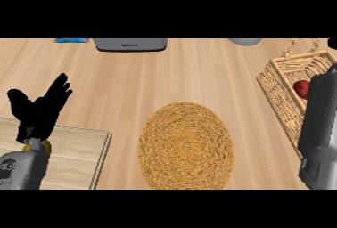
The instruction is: Pick the bell pepper from the placemat and place it in the basket
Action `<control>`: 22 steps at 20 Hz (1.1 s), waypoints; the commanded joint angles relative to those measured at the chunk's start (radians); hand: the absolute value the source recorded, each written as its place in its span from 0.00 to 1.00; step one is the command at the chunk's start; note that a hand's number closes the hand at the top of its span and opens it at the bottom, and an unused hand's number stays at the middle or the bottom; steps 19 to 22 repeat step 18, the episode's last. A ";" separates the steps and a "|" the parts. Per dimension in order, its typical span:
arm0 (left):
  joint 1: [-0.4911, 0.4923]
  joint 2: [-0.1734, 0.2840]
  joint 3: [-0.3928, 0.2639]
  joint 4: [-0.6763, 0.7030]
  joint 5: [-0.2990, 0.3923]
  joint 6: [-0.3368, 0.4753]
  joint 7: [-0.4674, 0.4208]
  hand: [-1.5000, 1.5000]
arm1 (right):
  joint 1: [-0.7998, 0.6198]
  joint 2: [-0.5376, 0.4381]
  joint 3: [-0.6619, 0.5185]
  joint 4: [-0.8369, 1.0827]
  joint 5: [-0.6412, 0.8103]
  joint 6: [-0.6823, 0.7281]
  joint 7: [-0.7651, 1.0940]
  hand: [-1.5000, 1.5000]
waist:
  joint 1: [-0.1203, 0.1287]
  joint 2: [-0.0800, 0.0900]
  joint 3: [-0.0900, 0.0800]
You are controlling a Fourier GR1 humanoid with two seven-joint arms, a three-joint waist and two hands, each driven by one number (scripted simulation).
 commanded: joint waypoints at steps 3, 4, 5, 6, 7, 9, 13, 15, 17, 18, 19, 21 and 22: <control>0.024 -0.001 -0.006 -0.002 -0.017 0.005 -0.014 0.50 | 0.028 0.066 -0.051 -0.270 0.011 -0.129 0.123 0.00 | -0.013 -0.007 0.000; 0.045 -0.009 -0.003 -0.006 -0.015 0.011 -0.020 0.50 | 0.052 0.086 -0.051 -0.329 -0.008 -0.127 0.103 0.00 | -0.014 -0.009 0.000; 0.044 0.006 0.008 -0.028 -0.003 0.004 0.001 0.50 | 0.119 0.106 -0.027 -0.404 -0.031 -0.109 0.120 0.00 | -0.015 -0.016 0.000; 0.028 0.022 0.016 -0.023 0.012 -0.015 0.017 0.50 | 0.125 0.107 -0.013 -0.471 -0.043 -0.084 0.110 0.00 | -0.020 -0.016 0.000; 0.050 0.006 0.007 -0.029 0.003 -0.003 0.013 0.50 | 0.192 0.108 0.028 -0.544 -0.073 -0.035 0.108 0.00 | -0.018 -0.016 0.000; 0.041 0.000 0.000 -0.014 -0.012 0.005 -0.004 0.50 | 0.312 0.108 0.065 -0.661 -0.161 0.008 0.113 0.00 | -0.027 -0.014 0.000; 0.026 0.003 0.015 -0.021 0.006 0.007 0.017 0.50 | 0.497 0.109 0.171 -0.880 -0.254 0.185 0.165 0.00 | -0.028 -0.015 0.000; 0.062 0.028 0.029 -0.030 0.007 -0.014 -0.014 0.50 | 0.591 0.109 0.229 -0.990 -0.313 0.223 0.194 0.00 | -0.027 -0.017 0.000; 0.051 -0.010 -0.001 -0.021 -0.018 0.017 -0.011 0.50 | 0.699 0.110 0.281 -1.092 -0.336 0.244 0.240 0.00 | -0.033 -0.013 0.000; 0.025 0.044 0.045 -0.027 0.038 -0.029 0.046 0.50 | 0.768 0.110 0.277 -1.155 -0.378 0.264 0.220 0.00 | -0.037 -0.014 0.001; 0.025 0.044 0.045 -0.027 0.038 -0.029 0.046 0.50 | 0.768 0.110 0.277 -1.155 -0.378 0.264 0.220 0.00 | -0.037 -0.014 0.001; 0.025 0.044 0.045 -0.027 0.038 -0.029 0.046 0.50 | 0.768 0.110 0.277 -1.155 -0.378 0.264 0.220 0.00 | -0.037 -0.014 0.001; 0.025 0.044 0.045 -0.027 0.038 -0.029 0.046 0.50 | 0.768 0.110 0.277 -1.155 -0.378 0.264 0.220 0.00 | -0.037 -0.014 0.001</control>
